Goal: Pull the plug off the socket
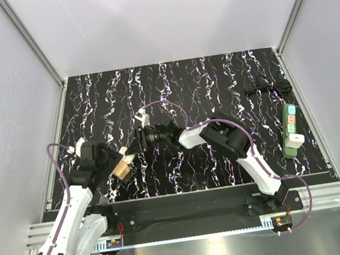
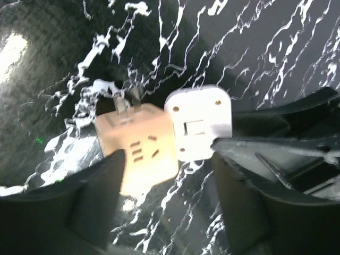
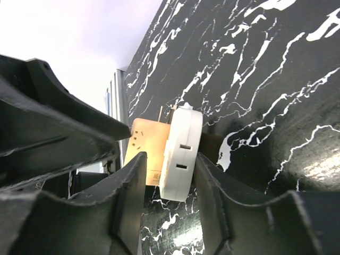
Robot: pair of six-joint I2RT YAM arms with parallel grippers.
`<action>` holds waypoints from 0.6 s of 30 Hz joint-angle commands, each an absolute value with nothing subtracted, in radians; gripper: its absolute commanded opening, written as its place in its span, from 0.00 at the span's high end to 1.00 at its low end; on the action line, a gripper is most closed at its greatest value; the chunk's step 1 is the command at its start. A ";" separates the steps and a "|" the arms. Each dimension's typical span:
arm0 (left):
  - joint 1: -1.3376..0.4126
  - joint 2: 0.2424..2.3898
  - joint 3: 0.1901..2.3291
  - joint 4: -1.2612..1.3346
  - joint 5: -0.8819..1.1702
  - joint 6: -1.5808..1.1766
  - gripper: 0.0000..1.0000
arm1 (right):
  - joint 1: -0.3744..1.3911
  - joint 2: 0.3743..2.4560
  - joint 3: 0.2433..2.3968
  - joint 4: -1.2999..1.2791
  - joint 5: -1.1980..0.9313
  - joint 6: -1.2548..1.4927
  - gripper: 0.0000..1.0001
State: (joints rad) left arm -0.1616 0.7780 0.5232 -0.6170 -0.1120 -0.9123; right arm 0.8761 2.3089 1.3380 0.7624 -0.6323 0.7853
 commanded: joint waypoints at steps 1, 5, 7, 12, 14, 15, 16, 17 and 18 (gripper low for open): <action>-0.158 0.736 0.520 -0.699 -0.094 -0.897 0.17 | 0.871 2.318 1.345 0.828 -0.667 0.792 0.50; -0.158 0.755 0.545 -0.752 -0.112 -0.931 0.10 | 0.871 2.319 1.347 0.824 -0.670 0.790 0.49; -0.158 0.775 0.554 -0.775 -0.120 -0.942 0.10 | 0.871 2.319 1.350 0.816 -0.667 0.787 0.48; -0.158 0.848 0.563 -0.769 -0.140 -0.954 0.11 | 0.870 2.313 1.345 0.802 -0.658 0.779 0.46; -0.158 0.868 0.569 -0.756 -0.141 -0.947 0.12 | 0.867 2.309 1.341 0.802 -0.658 0.776 0.46; -0.158 0.874 0.574 -0.750 -0.149 -0.945 0.13 | 0.868 2.309 1.341 0.801 -0.660 0.773 0.46; -0.158 0.877 0.577 -0.746 -0.153 -0.945 0.13 | 0.868 2.307 1.341 0.799 -0.658 0.773 0.46; -0.158 0.880 0.577 -0.744 -0.155 -0.945 0.13 | 0.868 2.307 1.342 0.799 -0.661 0.773 0.46; -0.158 0.881 0.574 -0.736 -0.156 -0.942 0.13 | 0.868 2.307 1.342 0.799 -0.661 0.772 0.46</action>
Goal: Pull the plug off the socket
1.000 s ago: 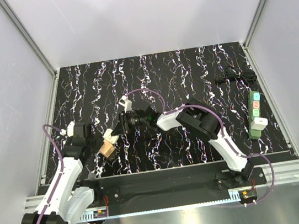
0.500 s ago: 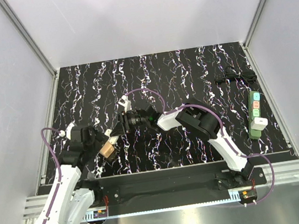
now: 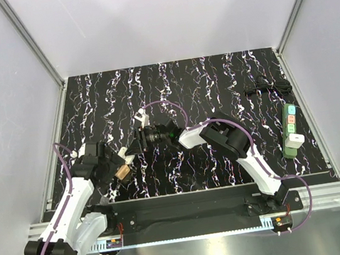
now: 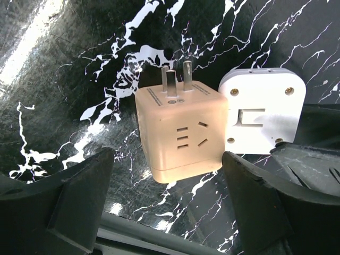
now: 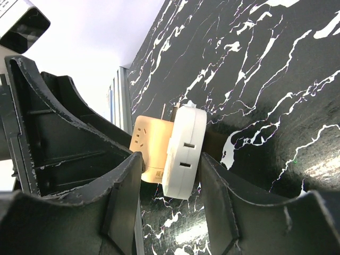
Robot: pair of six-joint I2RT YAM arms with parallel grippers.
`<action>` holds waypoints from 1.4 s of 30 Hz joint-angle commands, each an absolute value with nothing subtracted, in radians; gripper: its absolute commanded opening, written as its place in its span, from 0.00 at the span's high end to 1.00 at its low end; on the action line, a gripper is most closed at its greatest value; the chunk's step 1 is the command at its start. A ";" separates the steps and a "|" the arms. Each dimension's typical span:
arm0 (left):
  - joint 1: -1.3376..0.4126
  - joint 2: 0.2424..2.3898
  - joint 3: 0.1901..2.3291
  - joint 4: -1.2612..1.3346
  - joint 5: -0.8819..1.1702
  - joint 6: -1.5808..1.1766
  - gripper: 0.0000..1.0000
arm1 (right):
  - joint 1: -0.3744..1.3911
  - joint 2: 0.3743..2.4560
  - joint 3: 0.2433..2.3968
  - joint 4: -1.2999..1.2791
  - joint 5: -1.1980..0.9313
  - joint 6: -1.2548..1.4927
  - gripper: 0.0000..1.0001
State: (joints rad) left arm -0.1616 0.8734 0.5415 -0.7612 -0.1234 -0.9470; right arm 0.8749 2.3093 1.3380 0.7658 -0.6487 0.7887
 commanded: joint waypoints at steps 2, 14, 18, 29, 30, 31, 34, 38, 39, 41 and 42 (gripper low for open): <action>-0.158 0.881 0.566 -0.729 -0.156 -0.940 0.13 | 0.867 2.312 1.345 0.799 -0.666 0.775 0.46; -0.158 0.919 0.522 -0.658 -0.158 -0.943 0.14 | 0.868 2.335 1.367 0.799 -0.683 0.795 0.46; -0.158 0.919 0.509 -0.655 -0.166 -0.942 0.18 | 0.868 2.341 1.374 0.795 -0.689 0.798 0.46; -0.156 0.879 0.468 -0.635 -0.163 -0.928 0.48 | 0.871 2.375 1.402 0.833 -0.733 0.841 0.47; -0.156 0.876 0.468 -0.634 -0.157 -0.930 0.49 | 0.876 2.378 1.407 0.831 -0.735 0.842 0.47; -0.158 0.874 0.465 -0.632 -0.155 -0.927 0.49 | 0.879 2.378 1.408 0.831 -0.736 0.844 0.47; -0.158 0.867 0.468 -0.627 -0.146 -0.922 0.48 | 0.887 2.385 1.419 0.831 -0.742 0.847 0.47; -0.158 0.832 0.477 -0.638 -0.153 -0.916 0.38 | 0.888 2.387 1.419 0.830 -0.742 0.848 0.47; -0.158 0.822 0.477 -0.640 -0.156 -0.917 0.37 | 0.890 2.384 1.419 0.828 -0.742 0.848 0.47; -0.158 0.793 0.477 -0.641 -0.170 -0.919 0.34 | 0.888 2.384 1.419 0.827 -0.742 0.845 0.47; -0.156 0.787 0.479 -0.643 -0.173 -0.919 0.33 | 0.888 2.384 1.419 0.828 -0.742 0.845 0.47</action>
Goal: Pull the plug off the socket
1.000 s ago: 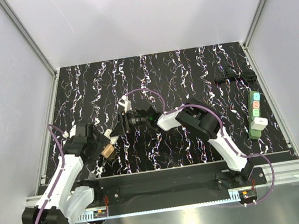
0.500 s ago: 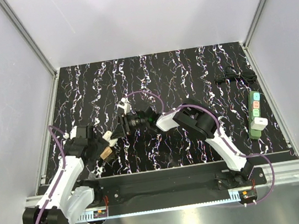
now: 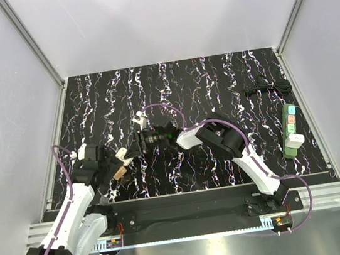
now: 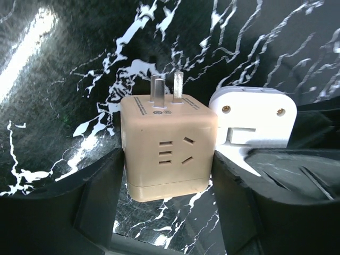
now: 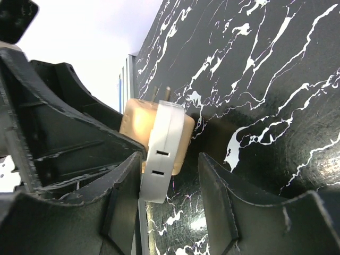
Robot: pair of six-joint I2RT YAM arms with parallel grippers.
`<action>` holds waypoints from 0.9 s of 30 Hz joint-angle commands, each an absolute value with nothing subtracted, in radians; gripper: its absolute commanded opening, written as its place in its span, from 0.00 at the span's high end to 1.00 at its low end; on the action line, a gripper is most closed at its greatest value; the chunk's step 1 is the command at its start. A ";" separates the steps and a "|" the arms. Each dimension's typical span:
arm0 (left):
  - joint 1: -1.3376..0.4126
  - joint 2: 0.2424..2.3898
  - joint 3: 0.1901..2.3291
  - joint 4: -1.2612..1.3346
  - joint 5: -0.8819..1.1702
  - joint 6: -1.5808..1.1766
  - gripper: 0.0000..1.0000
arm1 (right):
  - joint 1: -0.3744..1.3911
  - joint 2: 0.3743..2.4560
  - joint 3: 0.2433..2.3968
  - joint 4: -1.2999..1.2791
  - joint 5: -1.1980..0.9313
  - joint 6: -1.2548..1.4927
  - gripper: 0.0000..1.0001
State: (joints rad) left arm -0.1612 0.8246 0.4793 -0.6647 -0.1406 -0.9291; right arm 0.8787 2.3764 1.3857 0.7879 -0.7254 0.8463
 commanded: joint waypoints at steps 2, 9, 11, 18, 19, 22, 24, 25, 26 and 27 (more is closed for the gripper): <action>-0.156 0.781 0.482 -0.644 -0.173 -0.916 0.27 | 0.888 2.385 1.419 0.828 -0.744 0.845 0.47; -0.156 0.808 0.489 -0.640 -0.169 -0.902 0.12 | 0.888 2.388 1.424 0.821 -0.747 0.844 0.47; -0.156 0.807 0.485 -0.638 -0.173 -0.903 0.14 | 0.888 2.388 1.425 0.819 -0.747 0.844 0.47; -0.156 0.801 0.472 -0.638 -0.195 -0.910 0.24 | 0.888 2.390 1.425 0.819 -0.747 0.844 0.46; -0.156 0.801 0.474 -0.638 -0.198 -0.911 0.25 | 0.888 2.390 1.425 0.819 -0.749 0.844 0.46; -0.156 0.805 0.472 -0.632 -0.199 -0.907 0.25 | 0.888 2.390 1.427 0.819 -0.749 0.844 0.47; -0.156 0.814 0.472 -0.627 -0.198 -0.904 0.24 | 0.887 2.391 1.428 0.819 -0.752 0.845 0.47; -0.156 0.818 0.472 -0.627 -0.198 -0.904 0.24 | 0.888 2.391 1.428 0.819 -0.752 0.847 0.46; -0.156 0.818 0.471 -0.623 -0.198 -0.904 0.24 | 0.888 2.391 1.428 0.819 -0.752 0.847 0.47; -0.156 0.822 0.469 -0.621 -0.198 -0.902 0.24 | 0.888 2.395 1.430 0.819 -0.752 0.847 0.46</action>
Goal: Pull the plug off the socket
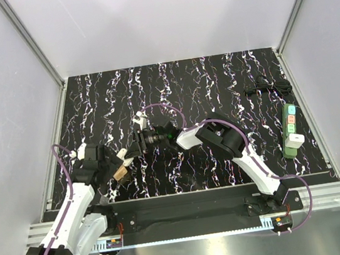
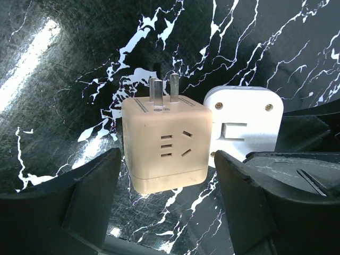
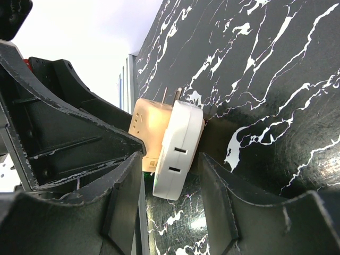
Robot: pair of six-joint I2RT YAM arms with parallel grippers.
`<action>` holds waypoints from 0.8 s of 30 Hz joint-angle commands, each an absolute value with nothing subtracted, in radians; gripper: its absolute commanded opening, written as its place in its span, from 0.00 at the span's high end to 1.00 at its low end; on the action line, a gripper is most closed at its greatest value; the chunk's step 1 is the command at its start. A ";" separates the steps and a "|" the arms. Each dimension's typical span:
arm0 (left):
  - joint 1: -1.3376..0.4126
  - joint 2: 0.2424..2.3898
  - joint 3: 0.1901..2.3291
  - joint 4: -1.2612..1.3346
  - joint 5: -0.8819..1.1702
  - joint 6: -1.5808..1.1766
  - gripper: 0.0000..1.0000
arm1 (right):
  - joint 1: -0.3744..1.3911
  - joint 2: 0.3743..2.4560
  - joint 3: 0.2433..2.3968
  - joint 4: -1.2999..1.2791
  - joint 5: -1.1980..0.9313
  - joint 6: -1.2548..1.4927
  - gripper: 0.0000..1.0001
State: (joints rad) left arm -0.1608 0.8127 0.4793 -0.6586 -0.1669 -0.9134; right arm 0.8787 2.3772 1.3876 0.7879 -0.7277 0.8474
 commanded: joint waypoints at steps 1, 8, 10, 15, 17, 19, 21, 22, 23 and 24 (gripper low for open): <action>-0.156 0.824 0.466 -0.617 -0.199 -0.903 0.24 | 0.888 2.393 1.431 0.818 -0.753 0.847 0.46; -0.155 0.834 0.459 -0.609 -0.204 -0.900 0.27 | 0.888 2.401 1.439 0.816 -0.759 0.851 0.47; -0.155 0.828 0.457 -0.607 -0.202 -0.902 0.32 | 0.888 2.401 1.440 0.818 -0.762 0.853 0.47; -0.155 0.810 0.454 -0.611 -0.189 -0.903 0.35 | 0.897 2.408 1.453 0.818 -0.772 0.854 0.46; -0.155 0.799 0.454 -0.611 -0.178 -0.904 0.34 | 0.902 2.411 1.460 0.818 -0.773 0.859 0.47; -0.155 0.792 0.457 -0.618 -0.176 -0.902 0.31 | 0.905 2.416 1.463 0.818 -0.775 0.862 0.46; -0.155 0.781 0.462 -0.623 -0.179 -0.904 0.30 | 0.907 2.419 1.466 0.818 -0.776 0.864 0.46; -0.155 0.778 0.463 -0.626 -0.183 -0.902 0.30 | 0.907 2.419 1.466 0.818 -0.776 0.865 0.47; -0.155 0.775 0.466 -0.626 -0.184 -0.900 0.28 | 0.908 2.419 1.466 0.818 -0.776 0.865 0.47; -0.155 0.775 0.465 -0.627 -0.184 -0.902 0.27 | 0.907 2.419 1.466 0.818 -0.776 0.864 0.47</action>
